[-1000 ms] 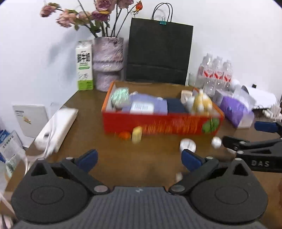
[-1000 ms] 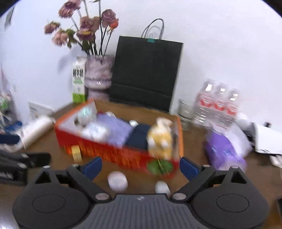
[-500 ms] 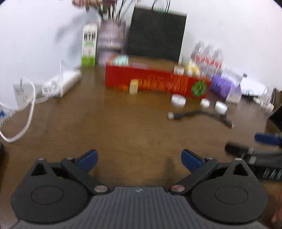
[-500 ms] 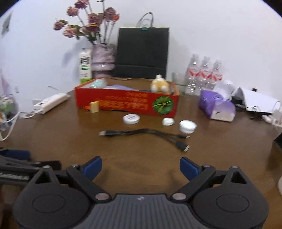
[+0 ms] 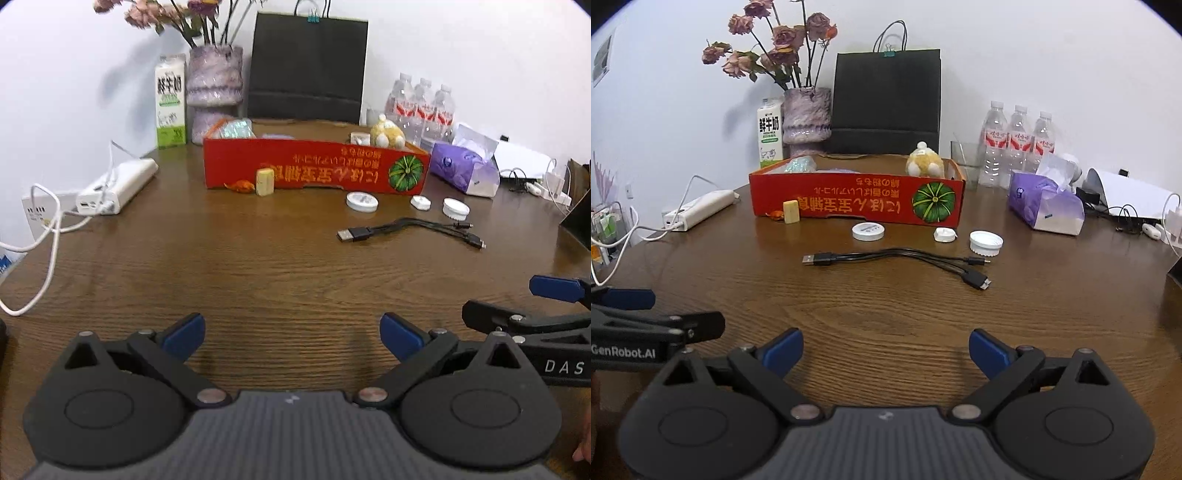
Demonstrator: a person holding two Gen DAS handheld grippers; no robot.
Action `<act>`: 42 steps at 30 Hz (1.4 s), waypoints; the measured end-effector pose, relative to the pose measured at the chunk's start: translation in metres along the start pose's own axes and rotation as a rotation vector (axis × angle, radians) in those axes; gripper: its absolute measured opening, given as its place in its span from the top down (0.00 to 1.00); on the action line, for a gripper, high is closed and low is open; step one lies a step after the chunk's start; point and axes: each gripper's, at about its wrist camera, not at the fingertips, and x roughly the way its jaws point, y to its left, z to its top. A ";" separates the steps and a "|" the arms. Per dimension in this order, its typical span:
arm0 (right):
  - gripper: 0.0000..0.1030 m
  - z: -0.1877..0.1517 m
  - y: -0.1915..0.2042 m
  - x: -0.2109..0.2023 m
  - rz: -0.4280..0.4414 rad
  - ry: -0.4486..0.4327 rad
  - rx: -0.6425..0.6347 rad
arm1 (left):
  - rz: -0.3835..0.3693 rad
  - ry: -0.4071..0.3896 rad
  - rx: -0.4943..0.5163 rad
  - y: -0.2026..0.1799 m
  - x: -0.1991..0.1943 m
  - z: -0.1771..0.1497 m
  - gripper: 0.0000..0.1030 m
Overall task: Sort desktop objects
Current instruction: 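Withdraw both tools from the box back over the table, then grasp the small yellow block with the left tool while the right tool grasps a printed white round lid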
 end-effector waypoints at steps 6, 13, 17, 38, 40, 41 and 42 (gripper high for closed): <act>0.13 0.025 -0.013 0.015 -0.013 -0.015 -0.029 | -0.013 0.000 -0.050 0.015 0.034 0.042 0.01; 0.23 0.089 -0.032 0.082 0.103 0.016 -0.015 | -0.011 -0.006 0.013 0.029 0.118 0.119 0.28; 0.32 0.106 -0.023 0.135 0.149 0.096 -0.031 | 0.021 0.031 0.042 0.030 0.164 0.138 0.42; 0.63 0.095 0.023 0.099 0.196 -0.010 -0.072 | -0.029 -0.050 -0.011 0.015 0.065 0.097 0.89; 0.63 0.083 0.024 0.078 0.206 -0.015 -0.060 | 0.011 -0.045 -0.016 0.016 0.046 0.081 0.89; 0.63 0.077 0.023 0.069 0.211 -0.011 -0.049 | 0.017 -0.041 -0.022 0.016 0.038 0.074 0.89; 0.63 0.071 0.022 0.061 0.219 -0.007 -0.043 | 0.017 -0.034 -0.025 0.017 0.030 0.065 0.89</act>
